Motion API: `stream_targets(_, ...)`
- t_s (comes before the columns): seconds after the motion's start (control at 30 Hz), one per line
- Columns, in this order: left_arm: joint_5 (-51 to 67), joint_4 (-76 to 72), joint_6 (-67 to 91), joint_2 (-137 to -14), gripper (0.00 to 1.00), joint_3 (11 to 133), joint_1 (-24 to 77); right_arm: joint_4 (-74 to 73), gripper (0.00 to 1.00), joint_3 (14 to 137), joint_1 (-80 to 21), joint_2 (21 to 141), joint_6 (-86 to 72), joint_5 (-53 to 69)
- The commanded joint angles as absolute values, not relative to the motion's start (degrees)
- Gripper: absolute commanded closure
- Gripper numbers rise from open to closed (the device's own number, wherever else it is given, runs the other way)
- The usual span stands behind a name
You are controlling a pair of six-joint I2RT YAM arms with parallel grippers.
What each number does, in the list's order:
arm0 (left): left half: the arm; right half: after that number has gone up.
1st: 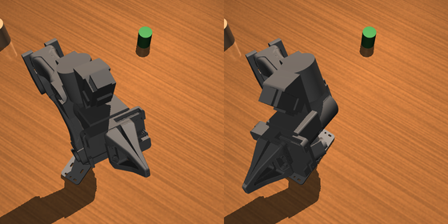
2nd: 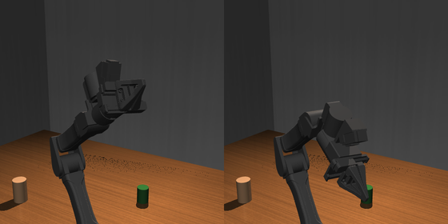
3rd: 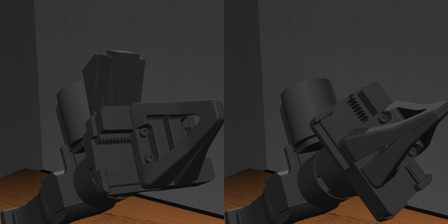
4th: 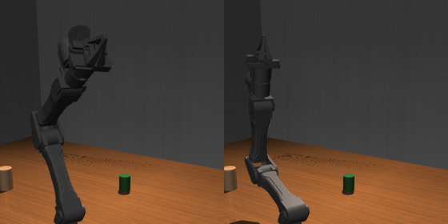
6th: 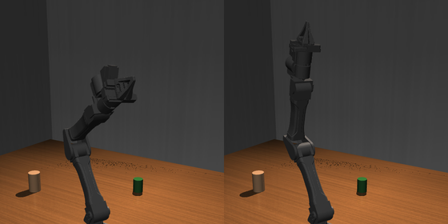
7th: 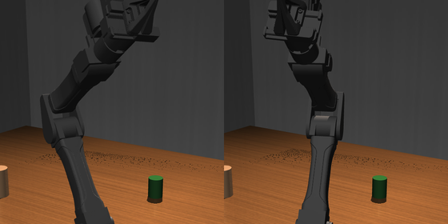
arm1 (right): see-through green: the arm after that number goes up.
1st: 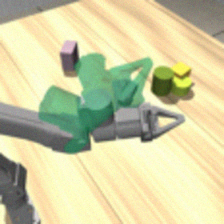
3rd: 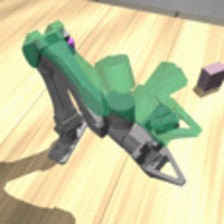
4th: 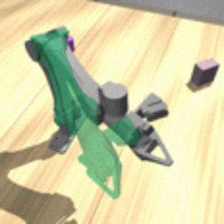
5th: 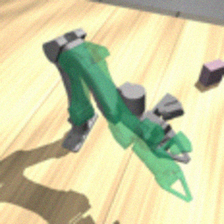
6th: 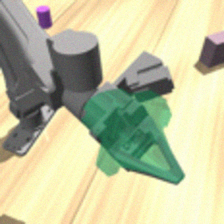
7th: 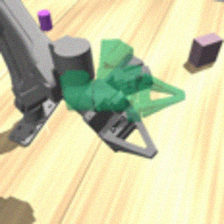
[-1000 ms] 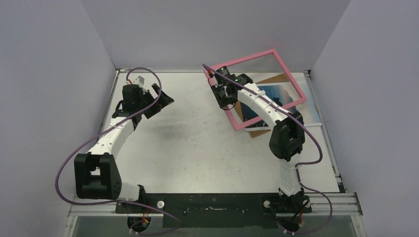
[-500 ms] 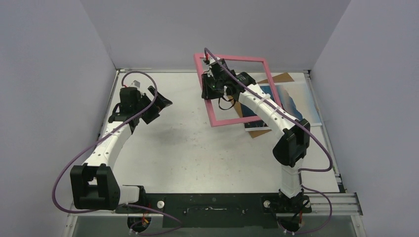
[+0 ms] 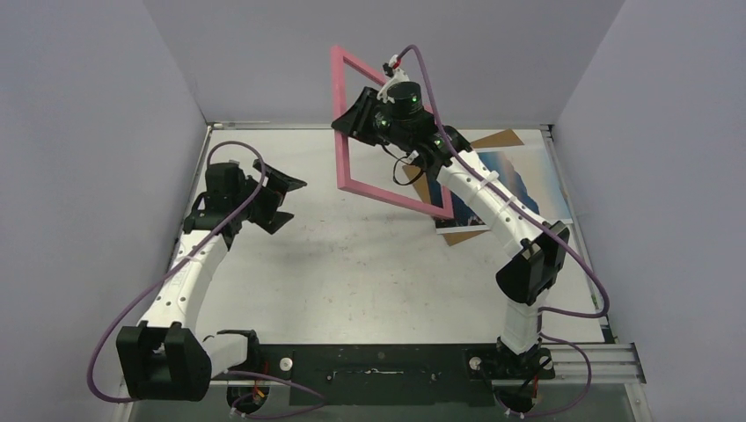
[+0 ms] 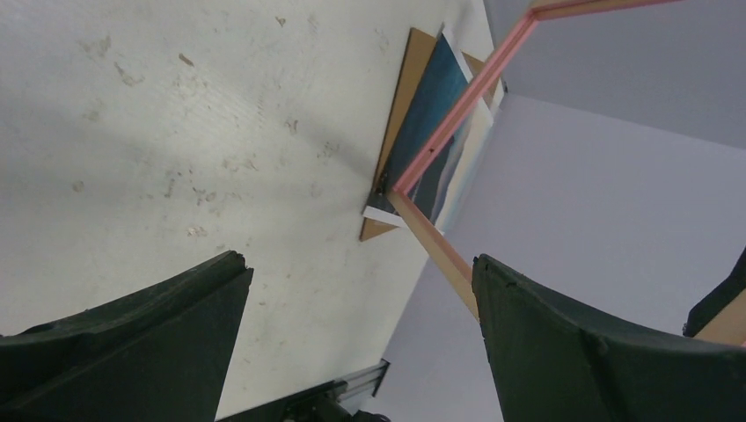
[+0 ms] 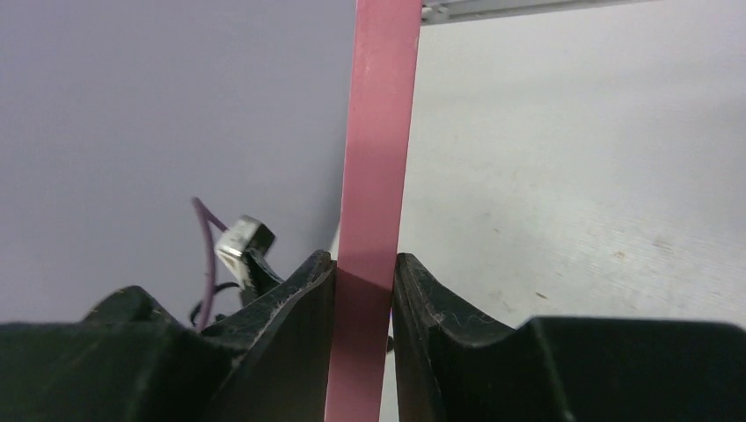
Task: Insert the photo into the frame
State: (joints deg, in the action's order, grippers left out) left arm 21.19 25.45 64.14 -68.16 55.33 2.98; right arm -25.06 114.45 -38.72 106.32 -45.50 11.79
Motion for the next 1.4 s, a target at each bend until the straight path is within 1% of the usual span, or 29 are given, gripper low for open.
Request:
stream_targets(0.0, 25.2, 25.3, 75.7, -65.1, 0.03, 53.2, 2.3, -6.7, 1.0, 117.9, -40.2, 102.4, -56.1, 16.5)
stream_targets(0.23, 31.0, 23.7, 87.5, -63.0, 0.03, 51.9, 1.8, 2.6, 1.0, 119.6, -44.5, 103.4, -63.0, 16.5)
stream_targets(0.5, 35.5, 10.3, 107.5, -58.4, 0.03, 44.8, 2.1, 13.0, 1.0, 118.4, -47.9, 105.8, -68.3, 13.8)
stream_targets(0.57, 36.7, 9.9, 110.0, -58.3, 0.03, 44.1, 2.2, 14.9, 1.0, 118.4, -48.2, 106.2, -68.4, 13.9)
stream_targets(0.67, 37.0, 8.1, 113.8, -57.9, 0.03, 42.7, 2.2, 17.9, 1.0, 117.0, -48.6, 106.2, -69.0, 13.6)
stream_targets(0.8, 35.2, -1.7, 121.0, -57.8, 0.04, 38.7, 2.5, 21.1, 1.0, 113.7, -48.9, 105.7, -69.7, 12.1)
stream_targets(1.1, 34.2, -11.9, 129.1, -62.5, 0.08, 38.4, 4.6, 24.5, 1.0, 112.8, -49.9, 107.5, -70.7, 10.8)
stream_targets(1.13, 33.7, -13.7, 130.1, -62.9, 0.13, 38.2, 4.7, 25.1, 1.0, 112.4, -49.9, 107.6, -71.2, 10.8)
stream_targets(1.2, 31.9, -18.4, 132.4, -63.6, 0.29, 37.1, 5.0, 26.7, 1.0, 111.8, -49.9, 107.7, -72.6, 11.1)
stream_targets(1.27, 29.9, -22.9, 134.2, -64.2, 0.43, 36.1, 5.5, 27.3, 1.0, 111.4, -49.9, 107.6, -73.1, 11.2)
stream_targets(1.33, 28.7, -24.5, 134.7, -64.4, 0.55, 35.7, 5.8, 27.5, 1.0, 110.5, -50.0, 107.2, -73.2, 11.1)
stream_targets(1.37, 28.2, -25.4, 134.8, -64.5, 0.59, 35.6, 6.0, 27.6, 1.0, 109.9, -50.0, 107.0, -73.2, 11.0)
